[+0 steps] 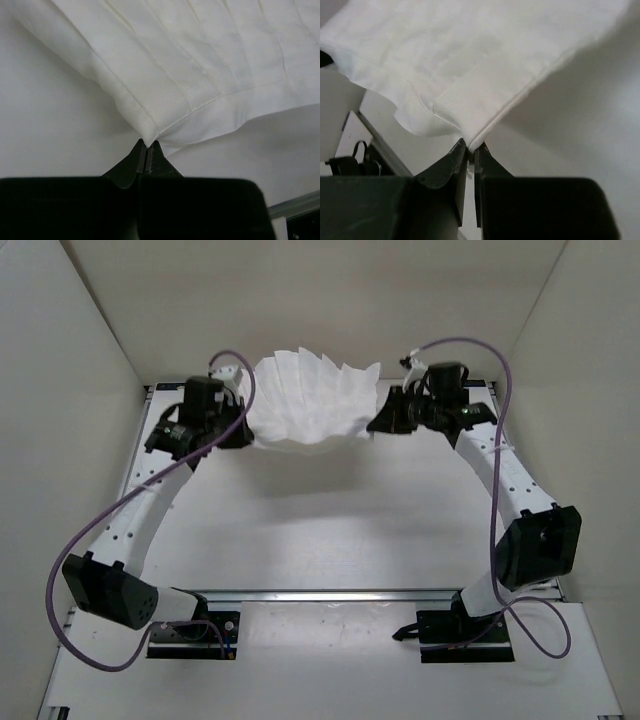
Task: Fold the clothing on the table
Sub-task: Flatten the skirt out, then fold the skirt
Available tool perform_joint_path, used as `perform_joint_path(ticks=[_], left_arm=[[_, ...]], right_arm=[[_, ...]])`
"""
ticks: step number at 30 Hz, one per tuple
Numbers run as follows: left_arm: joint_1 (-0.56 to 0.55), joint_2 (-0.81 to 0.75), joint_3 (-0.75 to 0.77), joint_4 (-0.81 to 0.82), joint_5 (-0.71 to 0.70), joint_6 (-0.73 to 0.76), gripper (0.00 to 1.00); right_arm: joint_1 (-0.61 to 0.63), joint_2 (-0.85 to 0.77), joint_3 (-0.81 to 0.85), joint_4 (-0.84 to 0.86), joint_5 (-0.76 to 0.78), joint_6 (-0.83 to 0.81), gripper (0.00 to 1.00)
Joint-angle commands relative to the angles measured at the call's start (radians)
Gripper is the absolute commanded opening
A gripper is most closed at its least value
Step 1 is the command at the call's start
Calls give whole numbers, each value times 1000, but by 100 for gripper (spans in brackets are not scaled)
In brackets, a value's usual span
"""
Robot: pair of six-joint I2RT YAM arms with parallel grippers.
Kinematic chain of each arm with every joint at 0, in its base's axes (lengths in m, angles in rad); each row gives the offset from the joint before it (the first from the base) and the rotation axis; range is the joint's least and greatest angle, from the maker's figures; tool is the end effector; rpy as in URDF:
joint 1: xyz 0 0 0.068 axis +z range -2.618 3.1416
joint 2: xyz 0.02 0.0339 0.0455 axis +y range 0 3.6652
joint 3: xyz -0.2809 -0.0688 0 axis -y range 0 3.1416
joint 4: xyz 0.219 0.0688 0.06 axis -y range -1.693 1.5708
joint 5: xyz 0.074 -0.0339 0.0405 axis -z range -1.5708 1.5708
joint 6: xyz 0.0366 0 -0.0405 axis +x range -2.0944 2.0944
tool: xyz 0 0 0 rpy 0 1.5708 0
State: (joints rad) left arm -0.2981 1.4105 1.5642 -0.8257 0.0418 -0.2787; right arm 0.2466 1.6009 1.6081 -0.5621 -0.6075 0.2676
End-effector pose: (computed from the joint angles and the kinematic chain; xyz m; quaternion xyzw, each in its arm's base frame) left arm 0.2566 -0.0804 0.4148 0.0178 0.9004 -0.1416 0.4110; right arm 0.3202 0.1021 0.4010 -0.1367 0.8352 0.3708 0.3824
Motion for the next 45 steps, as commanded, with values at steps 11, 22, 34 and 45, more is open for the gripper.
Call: perform_joint_path(ticks=[11, 22, 34, 45], left_arm=[[-101, -139, -815, 275, 79, -128, 86], [-75, -190, -972, 413, -40, -224, 88], [-72, -76, -989, 649, -88, -355, 71], [-131, 42, -948, 692, -62, -378, 24]], right_arm=[[36, -260, -806, 255, 204, 153, 44], [82, -119, -840, 378, 296, 183, 46], [83, -53, -846, 444, 348, 220, 44], [86, -19, -827, 426, 350, 196, 35]])
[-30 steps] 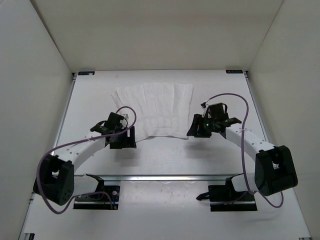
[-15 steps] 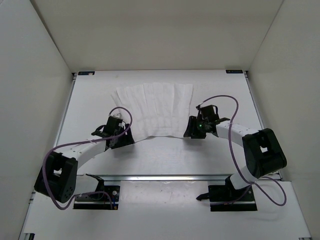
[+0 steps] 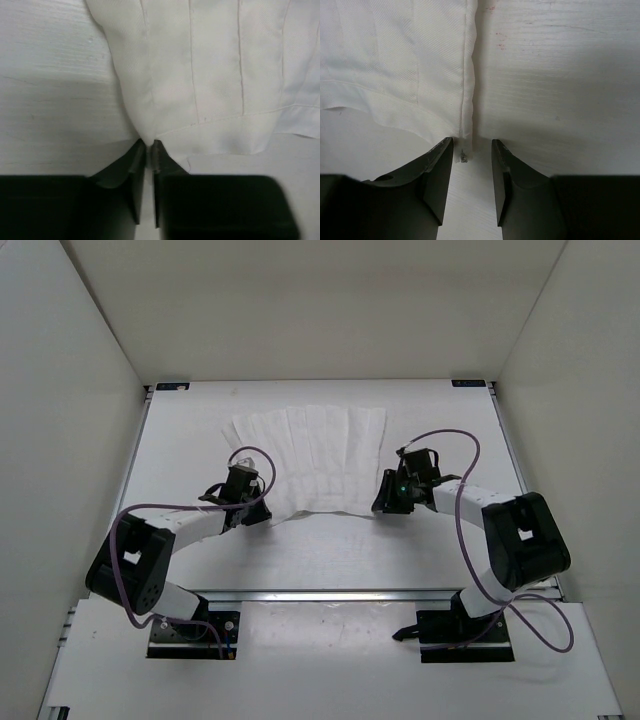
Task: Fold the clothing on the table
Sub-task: Fold the skirt
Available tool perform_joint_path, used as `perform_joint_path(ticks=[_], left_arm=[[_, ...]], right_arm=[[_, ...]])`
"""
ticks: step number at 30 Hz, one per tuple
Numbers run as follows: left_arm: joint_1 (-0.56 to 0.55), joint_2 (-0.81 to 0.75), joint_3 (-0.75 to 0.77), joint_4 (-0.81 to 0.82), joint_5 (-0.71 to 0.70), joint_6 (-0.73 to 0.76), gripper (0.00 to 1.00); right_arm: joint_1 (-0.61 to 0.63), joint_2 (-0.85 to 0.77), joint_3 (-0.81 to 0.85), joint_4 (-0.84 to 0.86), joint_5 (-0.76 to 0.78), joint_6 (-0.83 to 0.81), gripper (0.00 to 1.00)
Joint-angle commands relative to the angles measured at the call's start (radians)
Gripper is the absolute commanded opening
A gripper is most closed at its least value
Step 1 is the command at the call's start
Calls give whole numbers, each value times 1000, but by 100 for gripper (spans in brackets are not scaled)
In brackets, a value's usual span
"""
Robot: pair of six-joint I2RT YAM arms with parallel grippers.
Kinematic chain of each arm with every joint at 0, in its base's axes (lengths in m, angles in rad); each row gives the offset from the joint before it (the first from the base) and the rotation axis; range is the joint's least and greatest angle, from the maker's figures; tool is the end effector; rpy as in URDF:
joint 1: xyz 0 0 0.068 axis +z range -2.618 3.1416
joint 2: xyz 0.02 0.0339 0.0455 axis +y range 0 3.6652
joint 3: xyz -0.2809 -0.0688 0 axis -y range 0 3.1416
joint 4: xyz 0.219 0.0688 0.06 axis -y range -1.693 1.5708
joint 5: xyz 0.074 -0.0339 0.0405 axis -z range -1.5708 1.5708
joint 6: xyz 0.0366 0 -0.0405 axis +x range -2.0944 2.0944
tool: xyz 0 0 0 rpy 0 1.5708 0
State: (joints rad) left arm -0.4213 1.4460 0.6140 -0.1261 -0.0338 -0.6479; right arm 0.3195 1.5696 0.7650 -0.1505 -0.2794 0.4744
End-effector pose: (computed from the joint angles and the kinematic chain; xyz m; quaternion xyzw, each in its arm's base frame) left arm 0.2199 -0.0972 0.1803 -0.1128 0.9466 -0.1398 0.2677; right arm 0.2606 0.0968 0.1891 0.0310 0.9441 0.2384 0.2254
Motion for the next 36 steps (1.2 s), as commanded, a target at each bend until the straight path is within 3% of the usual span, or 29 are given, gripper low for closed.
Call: perform_joint_path(ticks=[1, 3, 4, 6, 7, 15, 27, 32, 36], left_arm=[[-7, 7, -5, -6, 14, -9, 16], [-4, 4, 1, -6, 17, -9, 1], [3, 7, 1, -12, 24, -4, 0], [4, 2, 6, -35, 20, 10, 0], [7, -4, 13, -44, 29, 27, 0], [7, -202, 87, -317, 26, 134, 0], [-100, -582, 59, -598, 87, 100, 0], [-94, -705, 64, -699, 156, 73, 0], [-88, -736, 67, -712, 218, 60, 0]], right_arm=[[22, 17, 16, 17, 29, -20, 34], [39, 30, 20, 28, 31, -22, 26], [38, 38, 23, 25, 31, -22, 22], [38, 55, 51, 5, 9, -33, 2], [42, 59, 51, -4, 8, -42, 0], [41, -233, 59, -273, 31, -77, 0], [148, -725, -47, -684, 7, 9, 0], [72, -896, -96, -853, -70, -5, 1], [-29, -939, -90, -946, -138, -62, 0]])
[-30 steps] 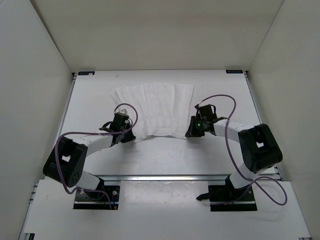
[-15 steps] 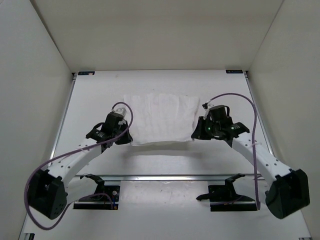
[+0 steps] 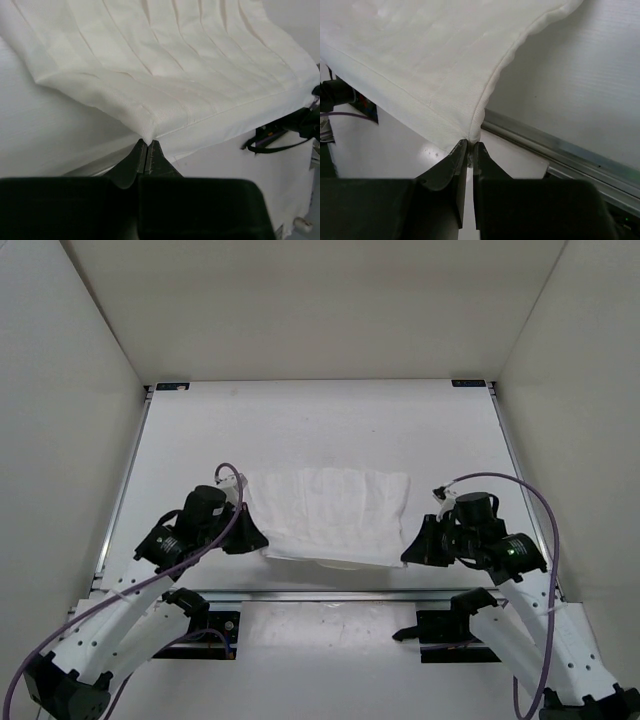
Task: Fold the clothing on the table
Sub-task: Fold the skirt
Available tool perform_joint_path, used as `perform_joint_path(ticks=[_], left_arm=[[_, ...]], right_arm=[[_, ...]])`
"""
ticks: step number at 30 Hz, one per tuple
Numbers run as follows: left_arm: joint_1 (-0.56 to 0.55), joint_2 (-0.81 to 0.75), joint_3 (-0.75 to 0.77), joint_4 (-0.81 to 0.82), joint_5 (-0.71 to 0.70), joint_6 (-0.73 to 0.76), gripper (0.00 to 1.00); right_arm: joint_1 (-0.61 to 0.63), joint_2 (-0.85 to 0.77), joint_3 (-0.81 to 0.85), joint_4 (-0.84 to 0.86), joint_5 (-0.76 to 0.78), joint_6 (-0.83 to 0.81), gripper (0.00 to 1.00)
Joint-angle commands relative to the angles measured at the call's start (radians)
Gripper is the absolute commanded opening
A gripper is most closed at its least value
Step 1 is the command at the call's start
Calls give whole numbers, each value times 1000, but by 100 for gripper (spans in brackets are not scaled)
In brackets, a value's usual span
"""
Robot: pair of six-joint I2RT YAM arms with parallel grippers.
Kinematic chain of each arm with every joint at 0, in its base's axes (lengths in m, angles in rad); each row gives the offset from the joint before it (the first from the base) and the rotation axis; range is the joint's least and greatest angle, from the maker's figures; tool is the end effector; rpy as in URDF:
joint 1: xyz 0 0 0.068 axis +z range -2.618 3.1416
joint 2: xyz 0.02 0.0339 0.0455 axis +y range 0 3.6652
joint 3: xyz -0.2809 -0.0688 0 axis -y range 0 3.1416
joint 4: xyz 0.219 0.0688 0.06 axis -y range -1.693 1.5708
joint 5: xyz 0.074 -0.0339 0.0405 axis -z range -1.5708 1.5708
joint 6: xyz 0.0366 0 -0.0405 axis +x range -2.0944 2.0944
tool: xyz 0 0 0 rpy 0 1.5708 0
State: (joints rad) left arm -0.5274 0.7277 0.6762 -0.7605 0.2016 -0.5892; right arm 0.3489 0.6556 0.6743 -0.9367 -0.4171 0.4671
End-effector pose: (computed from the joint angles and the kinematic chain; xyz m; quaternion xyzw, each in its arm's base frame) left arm 0.0893 -0.0605 0.2693 0.0087 0.9249 -0.2745 0.2630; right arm 0.0705 0.0414 0.2635 -0.0115 0.9290 0.3045 0.2101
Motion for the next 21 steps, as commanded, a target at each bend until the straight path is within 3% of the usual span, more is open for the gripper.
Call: perform_joint_path(ticks=[1, 4, 9, 15, 21], left_arm=[[24, -22, 14, -73, -8, 0, 0], [105, -4, 45, -31, 21, 25, 0], [231, 97, 106, 41, 55, 63, 0], [303, 252, 154, 245, 90, 11, 0], [320, 391, 239, 323, 101, 12, 0]], right_arm=[[-89, -19, 14, -169, -18, -85, 0], [-146, 30, 63, -149, -92, -119, 0], [-119, 183, 123, 11, -136, -56, 0], [-272, 349, 131, 306, -262, 19, 0], [-298, 484, 217, 392, -241, 10, 0]])
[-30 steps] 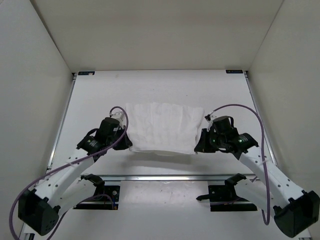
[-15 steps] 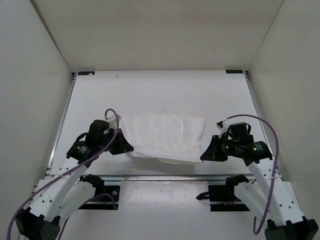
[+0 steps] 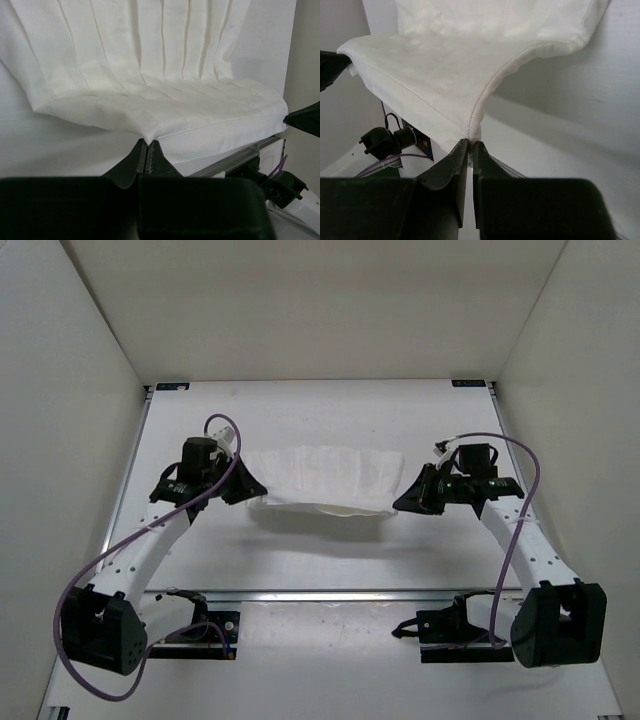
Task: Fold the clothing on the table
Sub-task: Fold the skirt
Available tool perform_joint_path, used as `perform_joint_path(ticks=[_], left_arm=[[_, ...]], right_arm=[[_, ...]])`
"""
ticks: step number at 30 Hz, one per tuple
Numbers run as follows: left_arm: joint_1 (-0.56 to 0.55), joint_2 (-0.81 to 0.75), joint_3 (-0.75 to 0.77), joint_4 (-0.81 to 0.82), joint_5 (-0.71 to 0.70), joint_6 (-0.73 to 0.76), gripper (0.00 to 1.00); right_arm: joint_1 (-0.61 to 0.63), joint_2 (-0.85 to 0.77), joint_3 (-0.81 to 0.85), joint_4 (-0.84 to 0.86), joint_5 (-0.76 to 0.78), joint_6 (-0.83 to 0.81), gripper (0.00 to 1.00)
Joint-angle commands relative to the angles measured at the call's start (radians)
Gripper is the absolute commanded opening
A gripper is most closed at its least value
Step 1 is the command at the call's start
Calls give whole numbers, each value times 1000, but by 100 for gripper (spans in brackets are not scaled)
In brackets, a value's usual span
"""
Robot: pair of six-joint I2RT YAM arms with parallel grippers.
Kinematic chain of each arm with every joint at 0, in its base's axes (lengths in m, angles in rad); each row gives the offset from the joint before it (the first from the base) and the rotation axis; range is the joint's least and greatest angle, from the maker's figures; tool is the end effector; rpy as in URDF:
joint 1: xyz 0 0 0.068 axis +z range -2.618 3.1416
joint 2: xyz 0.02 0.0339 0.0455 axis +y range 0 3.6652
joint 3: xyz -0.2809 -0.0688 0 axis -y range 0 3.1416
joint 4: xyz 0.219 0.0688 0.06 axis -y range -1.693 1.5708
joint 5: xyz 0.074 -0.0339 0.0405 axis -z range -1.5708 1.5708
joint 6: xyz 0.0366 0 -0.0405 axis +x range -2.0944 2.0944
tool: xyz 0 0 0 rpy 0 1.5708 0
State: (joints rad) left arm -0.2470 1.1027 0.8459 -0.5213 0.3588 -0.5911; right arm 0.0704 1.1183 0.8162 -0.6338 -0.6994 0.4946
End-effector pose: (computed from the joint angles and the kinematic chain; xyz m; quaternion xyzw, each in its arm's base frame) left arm 0.1883 -0.0607 0.2906 -0.0875 0.9061 -0.3049 0.2800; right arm 0.1825 0.0365 0.2761 0.0833 0.8950 0.3943 0.1909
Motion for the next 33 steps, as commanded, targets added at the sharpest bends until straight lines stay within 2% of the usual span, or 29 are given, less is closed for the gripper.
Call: perform_joint_path(ticks=[1, 7, 15, 18, 21, 24, 27, 31, 33], left_arm=[[35, 28, 76, 80, -54, 19, 0], [25, -29, 104, 4, -72, 36, 0], [-93, -282, -131, -74, -132, -38, 0], [-106, -391, -185, -127, -123, -65, 0], [-95, -448, -156, -173, -149, -64, 0], [-58, -405, -117, -152, -155, -44, 0], [-11, -267, -97, -74, -120, -9, 0], [41, -57, -52, 81, -119, -6, 0], [63, 111, -7, 140, -94, -1, 0]], right_arm=[[-8, 32, 104, 76, 57, -27, 0], [20, -24, 169, -30, 135, -57, 0], [45, -274, -4, -162, 156, -73, 1], [61, -366, -19, -243, 164, -56, 0], [88, -413, -23, -280, 184, -53, 0], [65, -381, -37, -241, 157, -57, 1], [28, -269, -14, -144, 94, -53, 0], [-21, 4, 59, 69, 58, -10, 0], [-14, 150, 109, 155, 53, -4, 0]])
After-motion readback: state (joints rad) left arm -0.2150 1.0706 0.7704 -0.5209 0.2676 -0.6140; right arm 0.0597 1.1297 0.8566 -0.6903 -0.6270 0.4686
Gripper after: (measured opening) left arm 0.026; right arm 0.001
